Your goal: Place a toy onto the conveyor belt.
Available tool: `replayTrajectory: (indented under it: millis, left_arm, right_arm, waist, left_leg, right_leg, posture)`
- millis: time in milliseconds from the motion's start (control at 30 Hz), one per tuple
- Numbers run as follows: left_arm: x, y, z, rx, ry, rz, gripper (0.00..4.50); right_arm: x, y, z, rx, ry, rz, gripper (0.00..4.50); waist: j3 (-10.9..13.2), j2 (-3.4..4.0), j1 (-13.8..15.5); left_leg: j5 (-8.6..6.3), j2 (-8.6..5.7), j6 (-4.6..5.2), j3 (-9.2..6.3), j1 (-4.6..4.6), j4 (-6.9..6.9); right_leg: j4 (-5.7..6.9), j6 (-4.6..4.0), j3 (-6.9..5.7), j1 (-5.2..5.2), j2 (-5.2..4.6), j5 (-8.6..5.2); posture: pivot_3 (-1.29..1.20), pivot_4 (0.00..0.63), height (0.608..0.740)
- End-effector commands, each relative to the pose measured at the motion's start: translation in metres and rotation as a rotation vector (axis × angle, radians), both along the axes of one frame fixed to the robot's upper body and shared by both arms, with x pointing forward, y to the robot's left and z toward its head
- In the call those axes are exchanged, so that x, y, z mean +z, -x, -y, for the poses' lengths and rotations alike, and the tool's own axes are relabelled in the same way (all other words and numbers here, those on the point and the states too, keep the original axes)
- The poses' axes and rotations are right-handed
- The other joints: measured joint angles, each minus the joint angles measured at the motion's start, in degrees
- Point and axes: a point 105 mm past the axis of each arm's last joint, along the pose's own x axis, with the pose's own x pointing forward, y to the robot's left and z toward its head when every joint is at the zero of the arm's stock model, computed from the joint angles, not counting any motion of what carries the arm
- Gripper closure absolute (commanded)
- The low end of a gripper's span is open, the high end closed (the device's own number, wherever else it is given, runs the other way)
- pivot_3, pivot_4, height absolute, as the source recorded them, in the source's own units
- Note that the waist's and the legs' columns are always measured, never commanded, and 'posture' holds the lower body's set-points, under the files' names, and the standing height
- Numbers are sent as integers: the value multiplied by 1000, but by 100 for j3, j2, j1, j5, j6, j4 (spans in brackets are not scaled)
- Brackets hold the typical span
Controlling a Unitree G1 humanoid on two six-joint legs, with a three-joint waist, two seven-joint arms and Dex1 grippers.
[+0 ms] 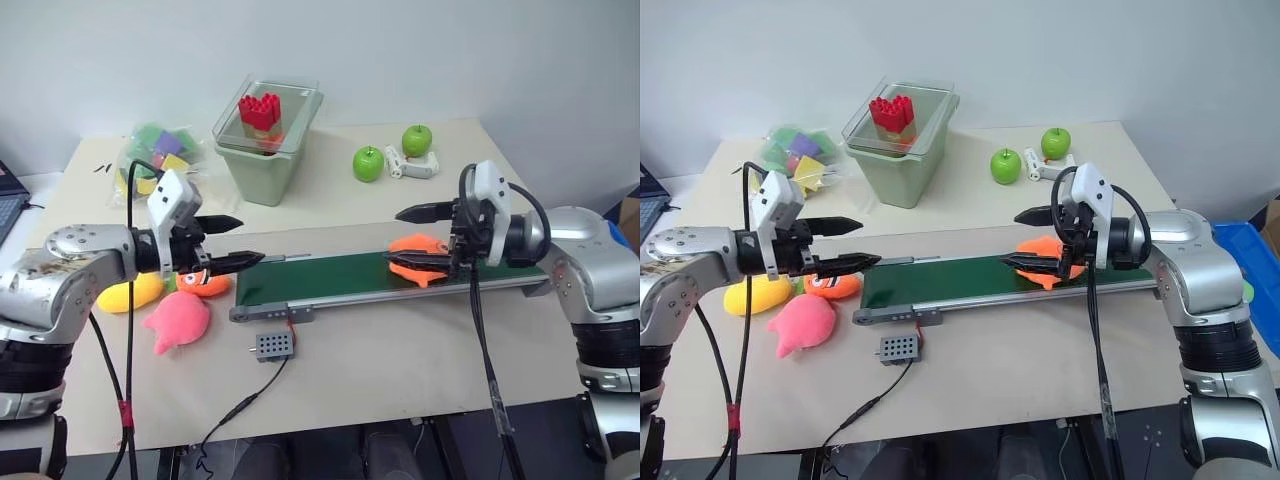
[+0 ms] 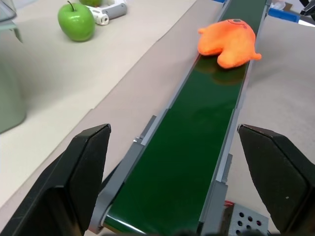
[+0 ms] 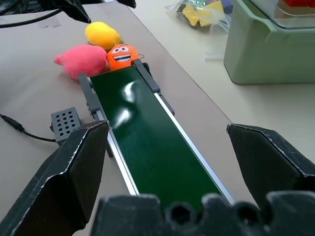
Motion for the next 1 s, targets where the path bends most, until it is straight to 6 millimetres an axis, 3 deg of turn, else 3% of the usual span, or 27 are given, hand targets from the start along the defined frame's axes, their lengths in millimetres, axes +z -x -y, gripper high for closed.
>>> replayTrajectory:
  millis: [33,267,1000]
  left_arm:
    - [26,3,3,-19,37,83,100]
    - [31,9,10,-70,48,76,100]
    - [41,-1,16,-62,49,134,100]
  right_arm:
    - [19,2,7,-14,-2,79,0]
    - [18,4,6,-14,-2,78,0]
    - [23,2,3,-3,-25,84,0]
  waist:
    - [0,0,12]
    - [0,0,11]
    - [0,0,16]
  left_leg:
    - [0,0,0,0,0,1]
    - [0,0,0,0,0,-1]
    - [0,0,0,0,-2,1]
  right_leg:
    - [0,0,0,1,0,0]
    - [-2,0,0,1,0,0]
    - [-3,0,1,1,-1,0]
  posture:
    - [0,150,740]
    - [0,150,740]
    - [0,150,740]
